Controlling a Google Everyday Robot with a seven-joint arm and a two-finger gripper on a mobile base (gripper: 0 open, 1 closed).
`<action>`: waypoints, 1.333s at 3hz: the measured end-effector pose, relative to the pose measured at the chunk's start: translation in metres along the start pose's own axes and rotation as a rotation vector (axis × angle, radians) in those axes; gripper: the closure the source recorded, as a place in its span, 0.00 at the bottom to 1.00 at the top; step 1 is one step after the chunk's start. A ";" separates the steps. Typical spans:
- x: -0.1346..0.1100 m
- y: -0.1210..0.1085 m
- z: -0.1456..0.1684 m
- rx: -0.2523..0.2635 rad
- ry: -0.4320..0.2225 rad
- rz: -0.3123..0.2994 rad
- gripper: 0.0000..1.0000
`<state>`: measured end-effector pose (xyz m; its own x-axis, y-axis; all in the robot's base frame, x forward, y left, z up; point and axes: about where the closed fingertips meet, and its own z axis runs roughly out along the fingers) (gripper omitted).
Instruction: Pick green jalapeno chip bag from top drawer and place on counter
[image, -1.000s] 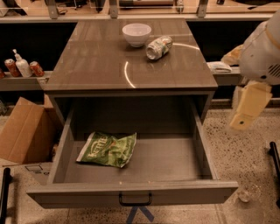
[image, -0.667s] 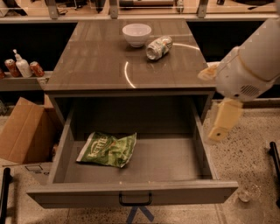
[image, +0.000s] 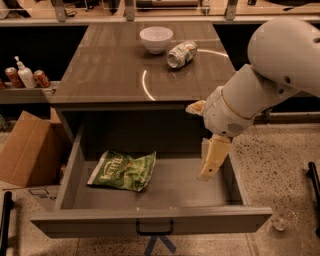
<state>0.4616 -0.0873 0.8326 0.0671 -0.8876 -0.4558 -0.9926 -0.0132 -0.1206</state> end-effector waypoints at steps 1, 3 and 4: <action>0.000 0.000 0.000 0.000 0.000 0.000 0.00; 0.018 -0.025 0.065 -0.063 -0.019 0.088 0.00; 0.014 -0.040 0.095 -0.070 -0.001 0.129 0.00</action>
Offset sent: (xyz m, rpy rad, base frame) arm 0.0319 0.0130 -0.0805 0.0322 0.1459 -0.0193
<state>0.5121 -0.0556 0.7478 -0.0617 -0.8834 -0.4645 -0.9976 0.0694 0.0005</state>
